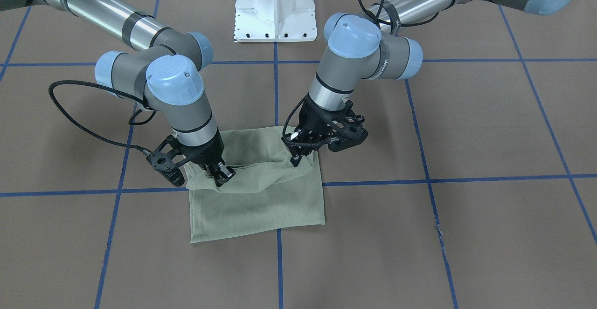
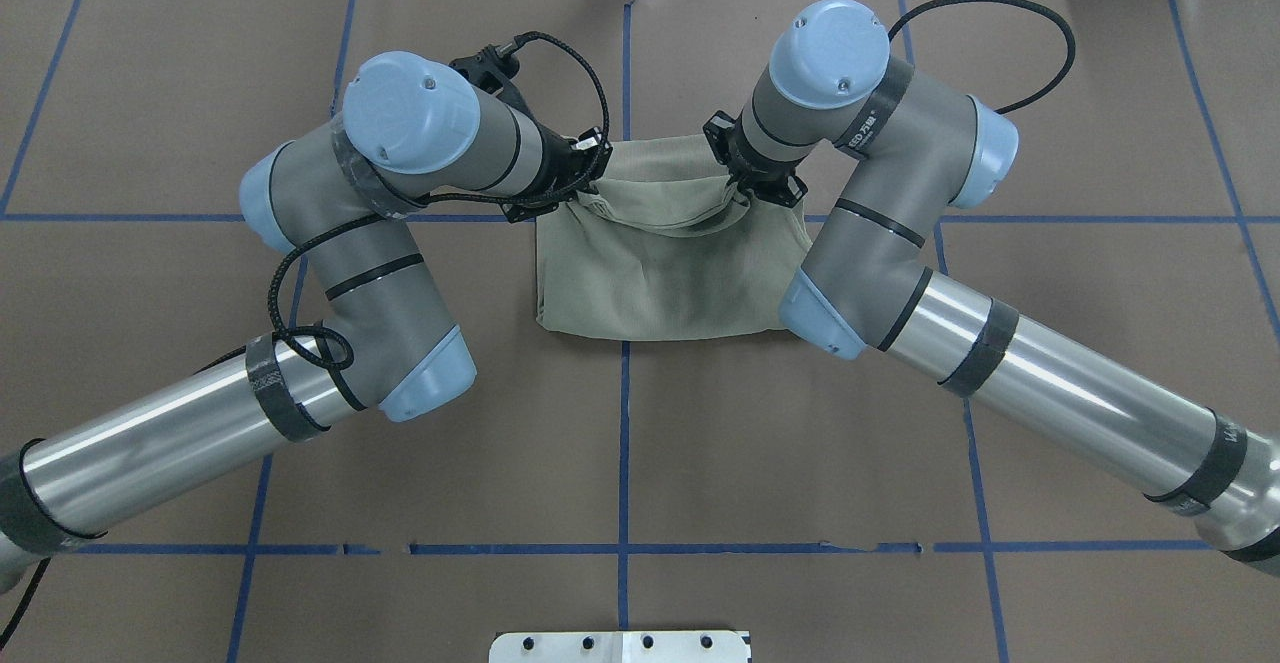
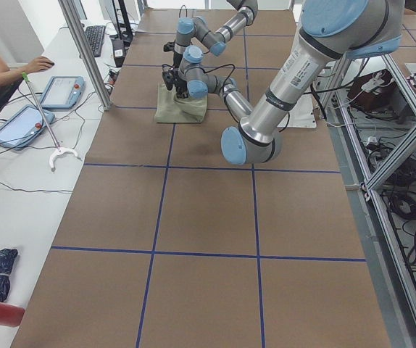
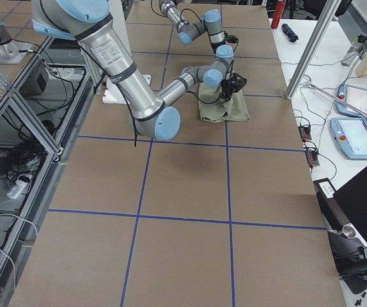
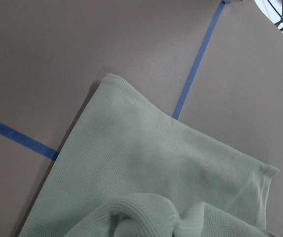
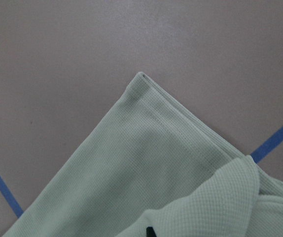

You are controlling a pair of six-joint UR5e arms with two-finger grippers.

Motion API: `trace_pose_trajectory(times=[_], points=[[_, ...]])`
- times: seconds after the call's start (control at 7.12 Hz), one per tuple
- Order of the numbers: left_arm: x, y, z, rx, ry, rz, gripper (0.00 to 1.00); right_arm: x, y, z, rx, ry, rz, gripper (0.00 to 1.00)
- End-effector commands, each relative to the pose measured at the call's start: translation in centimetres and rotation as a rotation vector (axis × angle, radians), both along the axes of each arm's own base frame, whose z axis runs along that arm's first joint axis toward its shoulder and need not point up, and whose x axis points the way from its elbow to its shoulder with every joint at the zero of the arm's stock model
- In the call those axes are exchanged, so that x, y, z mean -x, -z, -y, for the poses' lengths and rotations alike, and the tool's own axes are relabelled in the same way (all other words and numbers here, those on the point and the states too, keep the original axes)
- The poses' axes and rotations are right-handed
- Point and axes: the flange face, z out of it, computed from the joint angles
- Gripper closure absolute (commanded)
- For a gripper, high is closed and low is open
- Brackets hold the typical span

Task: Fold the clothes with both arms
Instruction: 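Lift the near edge with both grippers and fold it away from the robot, then release the shirt and raise both grippers away from it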

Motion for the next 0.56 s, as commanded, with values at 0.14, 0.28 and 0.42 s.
trace_pose_trajectory(times=[0.14, 0.28, 0.42], points=[[1.8, -1.4, 6.8, -0.017, 0.062, 0.076, 0.00, -1.6, -4.0, 6.2, -0.038, -0.025, -0.014, 0.00], [2.5, -1.8, 7.7, -0.017, 0.076, 0.076, 0.00, -2.8, -4.0, 7.7, -0.024, -0.025, -0.009, 0.00], [5.4, -2.5, 10.0, -0.024, 0.112, 0.075, 0.00, -4.6, -3.3, 8.7, -0.028, 0.018, 0.018, 0.00]])
